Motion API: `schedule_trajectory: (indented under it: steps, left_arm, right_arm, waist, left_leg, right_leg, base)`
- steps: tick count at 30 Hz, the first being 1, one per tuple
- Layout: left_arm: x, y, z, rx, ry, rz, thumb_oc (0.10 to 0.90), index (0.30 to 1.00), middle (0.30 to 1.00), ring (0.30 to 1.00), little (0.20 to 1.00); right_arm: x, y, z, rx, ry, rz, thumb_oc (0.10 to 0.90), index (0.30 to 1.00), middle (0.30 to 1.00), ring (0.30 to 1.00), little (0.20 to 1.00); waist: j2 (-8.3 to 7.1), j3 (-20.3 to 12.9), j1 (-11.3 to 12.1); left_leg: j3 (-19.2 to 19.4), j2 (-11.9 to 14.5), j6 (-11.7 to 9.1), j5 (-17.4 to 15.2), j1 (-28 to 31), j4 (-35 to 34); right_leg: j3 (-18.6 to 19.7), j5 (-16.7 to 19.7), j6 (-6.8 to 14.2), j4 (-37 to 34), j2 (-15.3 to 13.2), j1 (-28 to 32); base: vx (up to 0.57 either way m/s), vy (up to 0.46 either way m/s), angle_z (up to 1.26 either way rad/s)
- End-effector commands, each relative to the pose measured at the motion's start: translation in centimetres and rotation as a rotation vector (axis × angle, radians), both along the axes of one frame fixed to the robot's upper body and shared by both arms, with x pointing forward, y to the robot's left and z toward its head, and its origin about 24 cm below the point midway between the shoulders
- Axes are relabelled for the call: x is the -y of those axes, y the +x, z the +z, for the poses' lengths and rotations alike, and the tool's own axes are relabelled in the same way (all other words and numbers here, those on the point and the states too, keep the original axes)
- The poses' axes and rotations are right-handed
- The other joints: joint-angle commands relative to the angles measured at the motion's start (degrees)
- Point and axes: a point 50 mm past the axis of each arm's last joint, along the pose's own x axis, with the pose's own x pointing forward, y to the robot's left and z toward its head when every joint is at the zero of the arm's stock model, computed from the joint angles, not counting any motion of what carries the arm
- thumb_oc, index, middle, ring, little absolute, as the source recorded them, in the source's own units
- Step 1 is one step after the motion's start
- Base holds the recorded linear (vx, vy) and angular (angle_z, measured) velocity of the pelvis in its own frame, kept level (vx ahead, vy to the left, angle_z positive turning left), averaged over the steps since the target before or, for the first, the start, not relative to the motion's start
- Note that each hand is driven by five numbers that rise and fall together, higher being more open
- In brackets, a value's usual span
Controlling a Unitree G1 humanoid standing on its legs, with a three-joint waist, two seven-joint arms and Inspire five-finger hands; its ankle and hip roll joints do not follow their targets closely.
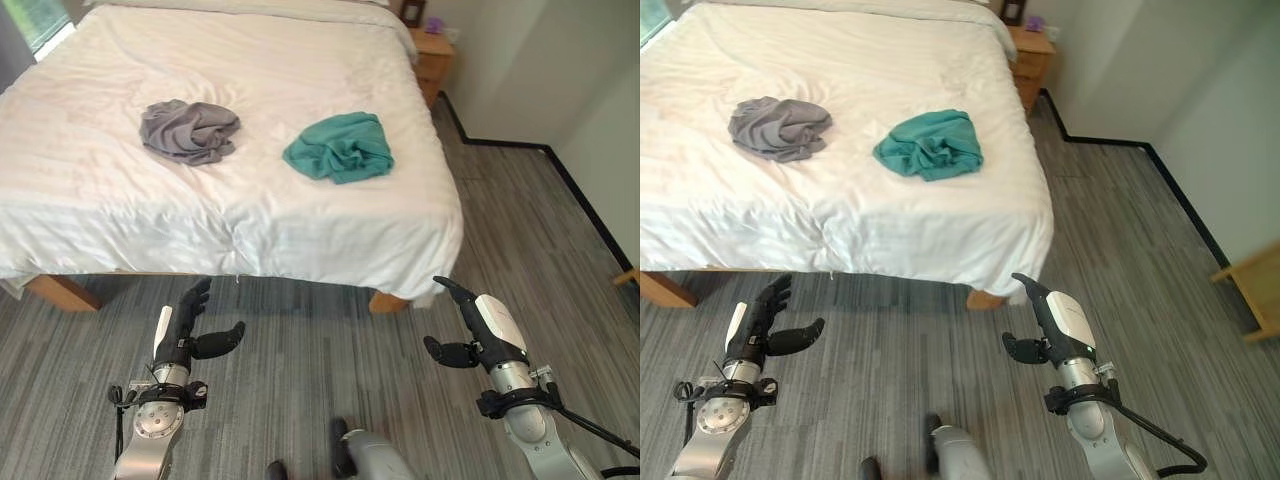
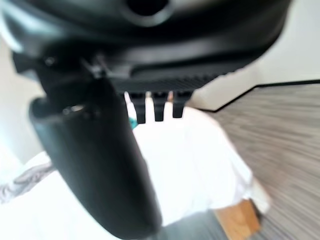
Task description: Pick up bed clothes into laundry basket.
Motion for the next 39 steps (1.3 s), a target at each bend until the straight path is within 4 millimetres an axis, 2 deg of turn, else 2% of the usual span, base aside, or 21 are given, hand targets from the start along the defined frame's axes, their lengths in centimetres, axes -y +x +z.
schedule_trajectory:
  steps: [1, 4, 7, 8, 9, 10, 11, 12, 14, 15, 17, 18, 19, 20, 21, 22, 23, 25, 26, 31, 39]
  left_arm:
    - [0.4, 1.5, 4.0, 0.212, 0.075, -0.064, 0.8, 0.9, 0.9, 0.9, 0.9]
    - [-0.3, 0.9, 3.5, 0.203, 0.071, -0.014, 0.8, 0.9, 0.9, 0.9, 0.9]
    - [-0.4, 0.2, 3.0, 0.194, 0.032, 0.026, 0.8, 0.9, 0.9, 0.9, 0.9]
    - [-0.1, -0.3, 2.3, 0.198, -0.047, 0.091, 0.8, 0.9, 0.9, 0.9, 0.9]
    - [-0.2, -0.4, 2.0, 0.2, -0.066, 0.122, 0.8, 0.9, 0.9, 0.9, 0.9]
    - [-0.2, -0.4, 1.9, 0.203, -0.078, 0.141, 0.8, 0.9, 0.9, 0.9, 0.9]
    - [-0.2, -0.3, 1.9, 0.206, -0.077, 0.141, 0.8, 0.9, 0.9, 0.9, 0.9]
    - [-0.2, -0.9, 1.6, 0.207, -0.106, 0.175, 0.8, 0.9, 0.9, 0.9, 0.9]
    - [-0.4, -1.2, 1.3, 0.201, -0.119, 0.194, 0.8, 0.9, 0.9, 0.9, 0.9]
    - [-0.6, -2.0, 0.9, 0.191, -0.142, 0.225, 0.8, 0.9, 0.9, 0.9, 0.9]
    - [-0.6, -2.0, 0.9, 0.192, -0.142, 0.225, 0.8, 0.9, 0.9, 0.9, 0.9]
    - [-0.9, -2.2, 0.9, 0.192, -0.145, 0.236, 0.8, 0.9, 0.9, 0.9, 0.9]
    - [-1.2, -2.4, 0.8, 0.193, -0.161, 0.236, 0.8, 0.9, 0.9, 0.9, 0.9]
    - [-1.3, -2.4, 1.0, 0.193, -0.152, 0.229, 0.8, 0.9, 0.9, 0.9, 0.9]
    - [-1.3, -2.3, 1.0, 0.194, -0.153, 0.23, 0.8, 0.9, 0.9, 0.9, 0.9]
    - [-1.5, -2.3, 1.2, 0.196, -0.153, 0.227, 0.8, 0.9, 0.9, 0.9, 0.9]
    - [-1.7, -2.3, 1.3, 0.202, -0.156, 0.237, 0.8, 0.9, 0.9, 0.9, 0.9]
    - [-1.8, -2.1, 1.5, 0.223, -0.176, 0.249, 0.8, 0.9, 0.9, 0.9, 0.9]
    - [-1.7, -2.2, 1.4, 0.216, -0.191, 0.238, 0.8, 0.9, 0.9, 0.9, 0.9]
    - [-1.9, -1.8, 1.5, 0.214, -0.193, 0.201, 0.8, 0.9, 0.9, 0.9, 0.9]
    - [-3.5, -1.8, 1.9, 0.194, -0.137, 0.206, 0.8, 0.9, 0.9, 0.9, 0.9]
  right_arm:
    - [1.9, 1.9, 4.9, 0.256, -0.083, -0.069, 0.8, 0.9, 0.9, 0.9, 0.9]
    - [1.9, 2.1, 5.4, 0.273, -0.141, -0.067, 0.8, 0.9, 0.9, 0.9, 0.9]
    - [2.5, 2.2, 6.7, 0.331, -0.213, -0.082, 0.8, 0.9, 0.9, 0.9, 0.9]
    - [3.1, 3.1, 9.9, 0.525, -0.307, -0.172, 0.8, 0.9, 0.9, 0.9, 0.9]
    - [3.0, 3.3, 10.9, 0.592, -0.343, -0.196, 0.8, 0.9, 0.9, 0.9, 0.9]
    - [2.9, 3.7, 11.6, 0.64, -0.367, -0.21, 0.8, 0.9, 0.9, 0.9, 0.9]
    - [2.8, 3.7, 11.7, 0.643, -0.366, -0.211, 0.8, 0.9, 0.9, 0.9, 0.9]
    - [2.4, 4.2, 12.8, 0.714, -0.401, -0.231, 0.8, 0.9, 0.9, 0.9, 0.9]
    - [2.2, 4.3, 13.1, 0.736, -0.406, -0.234, 0.8, 0.9, 0.9, 0.9, 0.9]
    - [1.9, 4.3, 13.5, 0.759, -0.409, -0.235, 0.8, 0.9, 0.9, 0.9, 0.9]
    - [1.9, 4.3, 13.5, 0.759, -0.409, -0.235, 0.8, 0.9, 0.9, 0.9, 0.9]
    - [1.7, 4.4, 13.5, 0.76, -0.397, -0.23, 0.8, 0.9, 0.9, 0.9, 0.9]
    - [1.9, 5.1, 13.3, 0.732, -0.395, -0.22, 0.8, 0.9, 0.9, 0.9, 0.9]
    - [2.0, 5.6, 13.1, 0.707, -0.394, -0.212, 0.8, 0.9, 0.9, 0.9, 0.9]
    - [2.0, 5.6, 13.2, 0.709, -0.394, -0.211, 0.8, 0.9, 0.9, 0.9, 0.9]
    - [2.3, 6.0, 13.2, 0.691, -0.401, -0.21, 0.8, 0.9, 0.9, 0.9, 0.9]
    - [2.5, 6.6, 13.4, 0.669, -0.418, -0.202, 0.8, 0.9, 0.9, 0.9, 0.9]
    - [2.6, 7.7, 13.3, 0.624, -0.421, -0.183, 0.8, 0.9, 0.9, 0.9, 0.9]
    - [2.8, 8.3, 13.1, 0.579, -0.442, -0.16, 0.8, 0.9, 0.9, 0.9, 0.9]
    - [3.1, 9.7, 13.1, 0.505, -0.495, -0.142, 0.8, 0.9, 0.9, 0.9, 0.9]
    - [2.9, 12.6, 11.0, 0.333, -0.515, -0.138, 0.8, 0.9, 0.9, 0.9, 0.9]
  waist:
    - [1.1, -1.36, -0.41]
    - [1.86, -2.17, -0.48]
    - [2.31, -2.37, 0.01]
    - [-0.01, 0.79, 2.04]
    - [-0.77, 1.58, 3.28]
    - [-1.5, 2.14, 4.2]
    - [-1.41, 1.98, 3.89]
    - [-2.23, 2.49, 6.03]
    - [-2.54, 2.23, 6.68]
    - [-2.19, 2.4, 7.94]
    - [-2.63, 2.18, 7.9]
    - [-2.56, 2.11, 8.65]
    - [-1.35, 2.01, 9.85]
    - [-0.97, 1.6, 10.2]
    - [-1.38, 1.65, 10.14]
    - [-0.76, 1.0, 10.43]
    - [0.35, 0.2, 10.82]
    - [1.31, -0.19, 11.54]
    - [3.04, -0.99, 11.27]
    - [3.33, -2.65, 12.26]
    - [2.49, -3.59, 15.48]
  left_leg:
    - [2.63, 3.29, -3.05, 0.01, -0.41, 0.02]
    - [1.06, 2.92, -3.26, -4.09, 5.39, 0.02]
    - [1.52, 3.85, -4.92, -1.11, 5.51, 8.43]
    - [-0.48, 6.45, -8.06, 4.8, -9.55, 46.46]
    - [-1.84, 5.66, -8.42, 4.82, -14.36, 58.48]
    - [-2.67, 5.2, -7.98, 3.23, -18.0, 67.97]
    - [-2.89, 5.33, -7.79, 3.28, -18.96, 68.65]
    - [-2.05, 3.87, -7.52, -1.01, -24.12, 81.64]
    - [-1.13, 3.05, -7.32, -1.95, -27.41, 84.88]
    - [-0.63, 3.19, -7.17, -3.18, -30.72, 83.44]
    - [-0.26, 2.85, -6.94, -2.66, -31.01, 83.06]
    - [-0.16, 3.01, -6.33, -3.09, -30.96, 76.41]
    - [-0.72, 3.84, -5.05, -2.17, -29.06, 52.51]
    - [-1.79, 4.0, -4.24, -0.28, -25.72, 36.5]
    - [-1.49, 3.46, -4.1, 0.81, -25.29, 35.14]
    - [-2.51, 3.79, -4.35, 3.13, -21.06, 22.54]
    - [-4.66, 5.21, -5.86, 7.88, -16.53, 11.9]
    - [-9.6, 7.58, -7.59, 12.04, -14.56, 4.95]
    - [-10.32, 8.73, -8.4, 13.51, -11.34, 0.02]
    - [-9.87, 8.3, -9.37, 12.32, -10.32, 0.02]
    - [-9.44, 6.8, -8.38, 11.15, -8.97, 0.02]
  right_leg:
    - [-2.66, 7.22, 4.98, -9.96, -0.89, 8.21]
    - [-2.87, 7.75, 4.71, -11.53, -1.42, 10.05]
    - [-3.28, 8.19, 3.36, -11.83, -1.48, 13.53]
    - [-3.5, 6.57, -1.38, -11.91, -3.04, 19.55]
    - [-3.73, 5.97, -2.96, -11.91, -3.36, 20.63]
    - [-3.78, 5.78, -3.77, -11.91, -3.94, 21.28]
    - [-4.04, 6.0, -3.81, -11.91, -3.86, 20.79]
    - [-3.3, 5.52, -4.36, -11.91, -4.22, 23.13]
    - [-3.16, 5.33, -4.34, -11.91, -4.23, 23.5]
    - [-2.78, 4.62, -3.8, -11.91, -4.01, 24.93]
    - [-2.71, 4.83, -3.71, -11.91, -4.5, 24.54]
    - [-2.22, 4.57, -3.05, -11.91, -4.64, 24.84]
    - [-1.62, 3.13, -1.33, -11.91, -4.64, 25.64]
    - [-1.64, 2.65, -0.45, -11.91, -5.13, 25.59]
    - [-1.59, 2.98, -0.42, -11.91, -5.63, 25.38]
    - [-1.8, 2.2, 0.12, -11.91, -5.46, 25.62]
    - [-1.85, 0.99, 0.52, -11.91, -5.09, 26.26]
    - [-1.74, -0.53, 0.59, -11.91, -5.13, 27.68]
    - [-1.82, -1.9, 0.63, -11.91, -4.11, 28.92]
    - [-2.02, -2.75, 0.1, -11.63, -4.12, 31.27]
    - [-1.84, -2.58, 1.38, -11.91, -5.73, 31.56]
  base:
    - [0.47, -0.122, 0.3]
    - [0.44, -0.102, 0.36]
    - [0.35, -0.229, 0.02]
    - [0.24, -0.422, 0.09]
    - [0.28, -0.461, 0.3]
    - [0.04, -0.126, 0.07]
    - [0.13, -0.113, -0.23]
    - [0.09, -0.06, -0.48]
    - [0.17, -0.057, -0.32]
    - [0.18, -0.031, -0.47]
    - [0.1, 0.008, -0.32]
    - [0.3, 0.158, -0.11]
    - [0.4, 0.255, -0.12]
    - [0.29, 0.226, -0.21]
    - [0.17, 0.172, -0.17]
    - [0.18, 0.178, 0.02]
    - [0.27, 0.248, 0.19]
    - [0.26, 0.212, -0.08]
    - [0.27, 0.2, -0.43]
    - [0.15, 0.091, 0.09]
    - [0.11, 0.052, 0.06]
